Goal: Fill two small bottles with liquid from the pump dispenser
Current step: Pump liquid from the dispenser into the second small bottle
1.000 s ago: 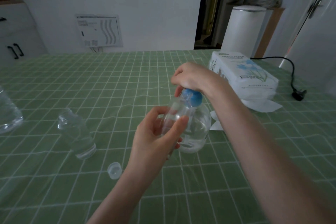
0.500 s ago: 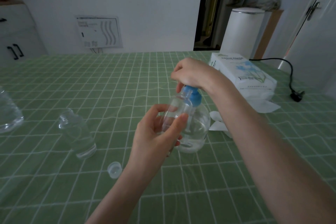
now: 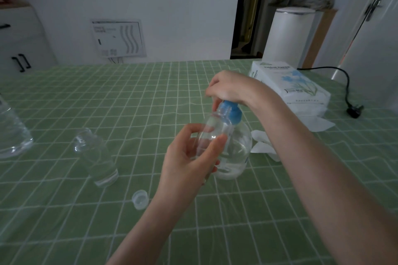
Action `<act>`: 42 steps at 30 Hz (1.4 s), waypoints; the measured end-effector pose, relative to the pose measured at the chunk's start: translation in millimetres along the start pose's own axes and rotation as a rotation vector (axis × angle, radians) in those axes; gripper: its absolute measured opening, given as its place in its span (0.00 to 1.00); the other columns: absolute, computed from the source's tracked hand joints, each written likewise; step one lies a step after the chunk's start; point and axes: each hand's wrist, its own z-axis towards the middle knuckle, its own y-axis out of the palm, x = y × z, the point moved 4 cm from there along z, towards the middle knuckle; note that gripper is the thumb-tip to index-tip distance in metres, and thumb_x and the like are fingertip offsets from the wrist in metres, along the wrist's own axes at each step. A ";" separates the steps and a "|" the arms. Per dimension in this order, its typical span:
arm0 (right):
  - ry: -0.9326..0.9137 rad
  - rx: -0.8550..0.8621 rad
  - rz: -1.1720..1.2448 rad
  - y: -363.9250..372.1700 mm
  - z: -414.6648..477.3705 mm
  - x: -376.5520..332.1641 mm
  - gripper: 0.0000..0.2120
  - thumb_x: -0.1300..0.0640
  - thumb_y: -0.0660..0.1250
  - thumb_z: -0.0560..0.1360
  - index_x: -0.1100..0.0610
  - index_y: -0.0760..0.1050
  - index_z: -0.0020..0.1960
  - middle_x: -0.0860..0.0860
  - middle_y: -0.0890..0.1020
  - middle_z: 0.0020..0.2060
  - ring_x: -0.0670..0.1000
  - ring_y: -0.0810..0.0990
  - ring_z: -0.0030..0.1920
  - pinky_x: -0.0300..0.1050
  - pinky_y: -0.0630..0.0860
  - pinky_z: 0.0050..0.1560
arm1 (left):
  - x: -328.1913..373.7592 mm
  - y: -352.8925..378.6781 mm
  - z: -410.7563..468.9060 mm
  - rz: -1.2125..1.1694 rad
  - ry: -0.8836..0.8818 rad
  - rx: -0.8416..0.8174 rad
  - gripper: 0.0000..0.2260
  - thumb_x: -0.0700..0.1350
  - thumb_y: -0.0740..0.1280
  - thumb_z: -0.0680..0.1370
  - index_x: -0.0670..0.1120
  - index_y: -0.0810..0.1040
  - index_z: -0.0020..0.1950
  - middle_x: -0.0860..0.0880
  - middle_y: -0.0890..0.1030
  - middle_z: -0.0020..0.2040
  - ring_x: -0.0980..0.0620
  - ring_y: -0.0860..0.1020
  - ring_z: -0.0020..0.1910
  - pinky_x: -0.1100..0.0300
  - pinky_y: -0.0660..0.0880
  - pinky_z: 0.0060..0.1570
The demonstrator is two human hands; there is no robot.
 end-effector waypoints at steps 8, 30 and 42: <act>-0.004 0.007 0.005 0.4 0.5 -2.7 0.17 0.58 0.60 0.78 0.64 0.76 0.63 0.59 0.84 0.54 0.57 0.81 0.59 0.51 0.72 0.63 | 1.0 0.4 0.1 -0.019 -0.008 -0.006 0.15 0.59 0.70 0.62 0.52 0.78 0.44 0.48 0.83 0.35 0.55 0.79 0.30 0.65 0.75 0.30; -0.014 -0.026 0.011 1.8 2.3 -0.5 0.18 0.54 0.61 0.79 0.62 0.74 0.65 0.58 0.82 0.55 0.56 0.80 0.55 0.49 0.72 0.53 | 1.1 0.8 -0.4 -0.019 -0.004 -0.010 0.14 0.58 0.69 0.64 0.51 0.77 0.44 0.50 0.82 0.34 0.56 0.78 0.29 0.66 0.73 0.27; 0.009 0.004 -0.004 3.1 0.3 -0.5 0.17 0.55 0.59 0.80 0.62 0.74 0.65 0.58 0.82 0.55 0.56 0.80 0.55 0.45 0.69 0.48 | 0.3 0.0 -0.6 -0.023 -0.003 -0.011 0.15 0.57 0.70 0.64 0.50 0.78 0.44 0.50 0.83 0.34 0.56 0.78 0.28 0.66 0.73 0.28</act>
